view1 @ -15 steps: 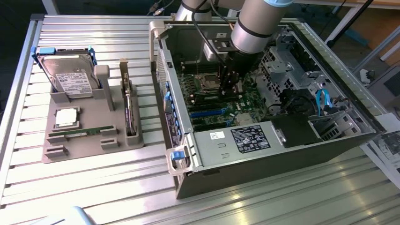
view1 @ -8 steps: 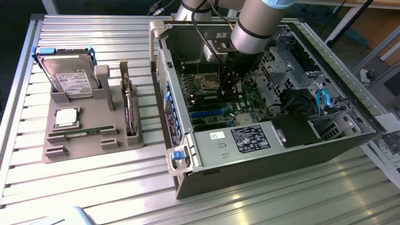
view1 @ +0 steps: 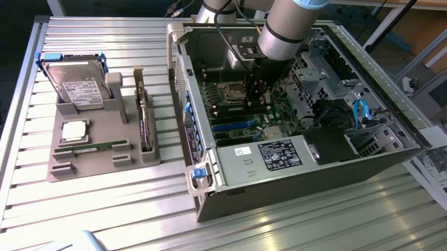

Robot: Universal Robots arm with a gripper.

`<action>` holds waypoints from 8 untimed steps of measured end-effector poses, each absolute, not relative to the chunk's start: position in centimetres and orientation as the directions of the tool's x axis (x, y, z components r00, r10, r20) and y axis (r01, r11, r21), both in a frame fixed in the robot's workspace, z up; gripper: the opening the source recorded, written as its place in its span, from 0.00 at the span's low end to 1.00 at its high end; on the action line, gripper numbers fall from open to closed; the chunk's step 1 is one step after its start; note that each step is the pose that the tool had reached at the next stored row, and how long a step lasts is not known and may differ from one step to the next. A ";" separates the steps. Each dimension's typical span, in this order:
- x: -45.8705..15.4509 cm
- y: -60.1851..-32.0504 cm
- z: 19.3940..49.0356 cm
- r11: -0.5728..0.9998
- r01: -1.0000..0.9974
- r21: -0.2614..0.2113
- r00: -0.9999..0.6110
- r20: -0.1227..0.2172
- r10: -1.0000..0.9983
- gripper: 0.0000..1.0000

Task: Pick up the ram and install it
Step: 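Insert the ram into the slot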

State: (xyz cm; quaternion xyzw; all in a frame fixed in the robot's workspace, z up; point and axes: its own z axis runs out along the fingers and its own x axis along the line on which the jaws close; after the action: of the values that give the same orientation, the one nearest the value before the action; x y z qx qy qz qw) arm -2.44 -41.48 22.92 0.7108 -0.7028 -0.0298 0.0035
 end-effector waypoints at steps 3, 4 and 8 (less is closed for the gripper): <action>-2.4 -41.5 22.9 -0.012 -0.999 0.047 0.011 -0.037 -0.999 0.14; -2.3 -41.5 22.9 -0.012 -0.999 0.047 0.011 -0.037 -0.999 0.14; -2.1 -41.5 22.9 -0.012 -0.999 0.047 0.010 -0.037 -0.999 0.14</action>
State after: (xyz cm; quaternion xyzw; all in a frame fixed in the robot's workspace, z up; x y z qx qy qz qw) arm -2.11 -41.48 22.92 0.7108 -0.7028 -0.0297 0.0036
